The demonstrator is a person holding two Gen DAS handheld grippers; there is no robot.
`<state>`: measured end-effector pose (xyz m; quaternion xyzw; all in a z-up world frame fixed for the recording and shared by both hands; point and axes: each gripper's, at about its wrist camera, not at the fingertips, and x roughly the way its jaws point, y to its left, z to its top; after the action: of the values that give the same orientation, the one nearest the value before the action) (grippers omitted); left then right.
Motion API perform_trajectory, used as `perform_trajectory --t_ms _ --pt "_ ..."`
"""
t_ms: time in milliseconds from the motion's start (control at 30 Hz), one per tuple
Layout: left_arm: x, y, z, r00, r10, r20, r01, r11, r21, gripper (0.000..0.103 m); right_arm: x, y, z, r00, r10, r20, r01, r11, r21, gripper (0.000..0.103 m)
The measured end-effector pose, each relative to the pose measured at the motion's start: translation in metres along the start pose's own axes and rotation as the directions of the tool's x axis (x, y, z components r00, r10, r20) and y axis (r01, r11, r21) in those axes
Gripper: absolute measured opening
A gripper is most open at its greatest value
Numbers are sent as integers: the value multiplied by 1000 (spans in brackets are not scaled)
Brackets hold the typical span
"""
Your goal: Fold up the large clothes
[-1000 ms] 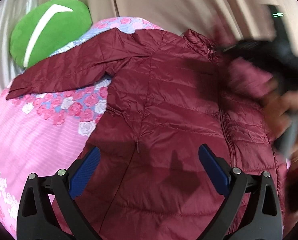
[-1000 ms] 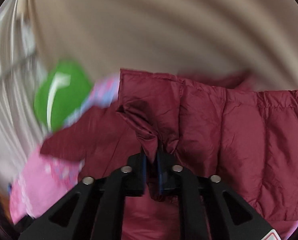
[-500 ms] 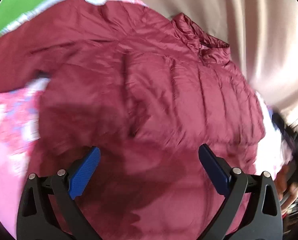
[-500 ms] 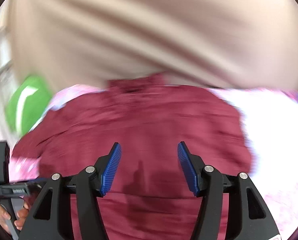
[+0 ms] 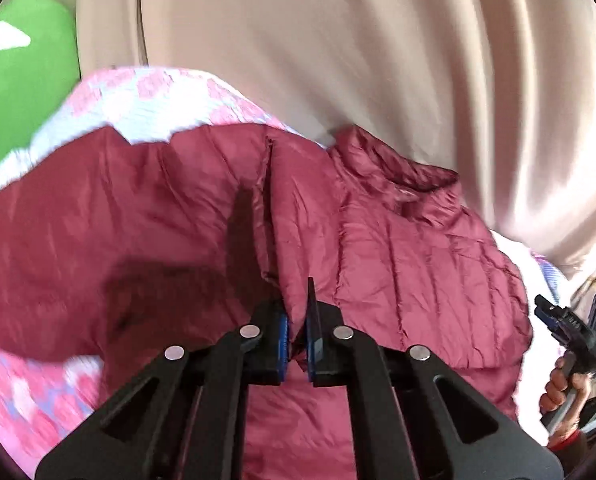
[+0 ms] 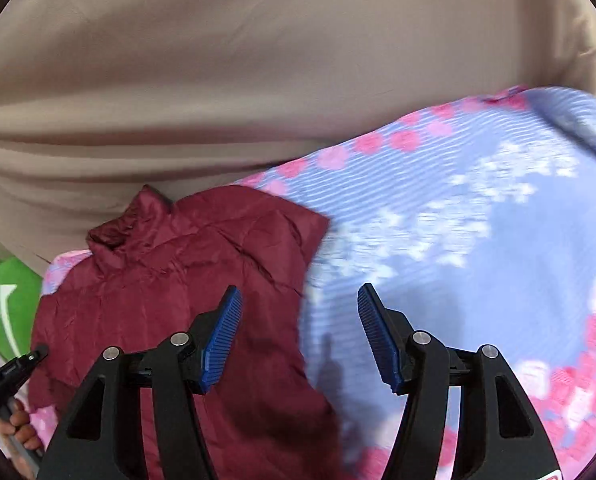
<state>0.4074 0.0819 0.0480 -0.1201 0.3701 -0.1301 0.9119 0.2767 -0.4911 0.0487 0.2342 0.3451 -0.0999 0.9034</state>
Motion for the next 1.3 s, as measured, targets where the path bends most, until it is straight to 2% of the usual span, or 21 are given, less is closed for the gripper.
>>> perform_trajectory --t_ms 100,133,167,267,300,333,400,433,533,600,667,733,767,800,833,867,967,1033,1133,1200,1300 --pt "22 5 -3 997 62 -40 -61 998 34 5 31 10 3 998 5 -57 -3 1000 27 61" --pt "31 4 -7 994 97 -48 -94 994 54 5 40 12 3 998 2 -69 1 999 39 55" --pt "35 5 -10 993 111 -49 -108 992 63 5 45 16 5 998 19 -68 -15 999 48 24" --pt "48 11 -18 986 158 -49 -154 985 75 5 24 27 10 992 119 34 -120 993 16 11" --pt "52 12 -20 985 164 -52 -160 984 74 5 15 29 9 987 140 84 -140 990 -12 10" --pt "57 13 -22 985 164 -55 -160 985 70 5 21 29 7 993 80 90 -76 996 -48 10" --pt "65 12 -26 986 162 -49 -158 985 73 5 57 23 0 998 -59 -35 56 994 -91 12" --pt "67 10 -28 986 160 -44 -157 985 77 5 63 19 -4 996 -67 -60 61 993 -97 13" --pt "70 3 -32 982 186 -16 -183 977 114 5 33 16 -4 995 -94 13 95 993 -69 22" --pt "70 3 -37 983 183 0 -182 976 118 5 1 16 -8 996 -65 65 69 996 -57 31" --pt "68 6 -38 986 168 6 -168 981 101 6 -16 16 -20 999 6 54 -3 999 -52 61" --pt "64 10 -40 988 155 8 -155 984 82 6 -13 16 -39 998 47 -36 -50 996 -75 65" --pt "64 11 -40 989 150 9 -150 986 75 6 -8 16 -47 997 37 -72 -43 995 -92 60" --pt "60 14 -42 989 145 9 -145 987 69 7 -1 19 -56 994 10 -107 -23 992 -122 47" --pt "58 16 -43 990 140 9 -140 988 63 7 5 22 -63 991 -19 -129 -1 988 -157 15" --pt "56 18 -44 991 135 9 -135 989 58 7 5 24 -70 992 -35 -125 12 984 -178 8" --pt "58 17 -44 992 128 8 -129 990 64 8 -13 15 -74 998 19 -53 -25 991 -130 4" --pt "61 15 -42 991 135 7 -135 988 71 9 9 4 -81 990 -58 -130 41 991 -130 1" --pt "60 13 -43 989 151 9 -151 985 82 9 4 1 -82 986 -96 -134 79 988 -130 4" --pt "65 11 -40 988 153 9 -153 985 83 9 -15 9 -72 989 -136 -65 128 985 -120 4" --pt "64 8 -41 986 169 11 -169 981 97 9 -31 35 -45 996 -86 21 88 989 -117 4"
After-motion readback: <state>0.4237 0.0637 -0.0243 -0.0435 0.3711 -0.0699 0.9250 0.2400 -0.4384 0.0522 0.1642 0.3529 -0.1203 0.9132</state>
